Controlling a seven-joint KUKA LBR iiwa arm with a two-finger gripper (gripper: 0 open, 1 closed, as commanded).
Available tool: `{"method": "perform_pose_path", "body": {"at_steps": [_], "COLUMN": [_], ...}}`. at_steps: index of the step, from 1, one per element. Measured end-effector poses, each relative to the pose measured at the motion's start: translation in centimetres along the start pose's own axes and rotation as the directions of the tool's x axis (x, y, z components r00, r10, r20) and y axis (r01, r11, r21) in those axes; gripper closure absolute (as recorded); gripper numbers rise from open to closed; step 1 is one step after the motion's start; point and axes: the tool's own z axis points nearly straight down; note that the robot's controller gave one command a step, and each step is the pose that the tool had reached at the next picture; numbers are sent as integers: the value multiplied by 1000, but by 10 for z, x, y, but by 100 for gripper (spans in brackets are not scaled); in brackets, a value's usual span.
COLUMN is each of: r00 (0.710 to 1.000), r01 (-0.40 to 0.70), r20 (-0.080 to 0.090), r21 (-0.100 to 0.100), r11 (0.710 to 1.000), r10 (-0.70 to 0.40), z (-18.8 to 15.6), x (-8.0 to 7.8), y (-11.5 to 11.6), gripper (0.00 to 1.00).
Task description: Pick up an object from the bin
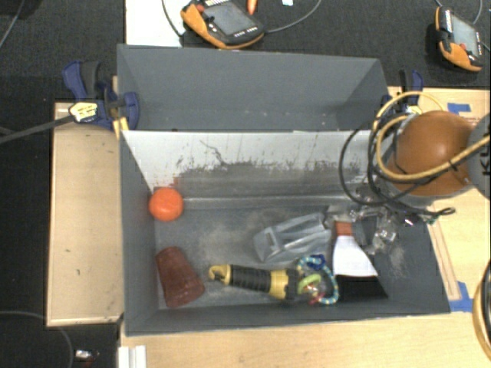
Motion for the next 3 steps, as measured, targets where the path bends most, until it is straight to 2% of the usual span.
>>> {"method": "perform_pose_path", "body": {"at_steps": [1, 2, 3], "r00": [986, 977, 850], "r01": [-168, -214, -527], "r20": [-3, 0, 8], "r21": [-1, 4, 4], "r11": [986, 977, 850], "r10": [168, 214, 527], "z": [0, -1, -2], "x": [3, 19, -31], "y": [0, 37, 21], "gripper": [0, 0, 0]}}
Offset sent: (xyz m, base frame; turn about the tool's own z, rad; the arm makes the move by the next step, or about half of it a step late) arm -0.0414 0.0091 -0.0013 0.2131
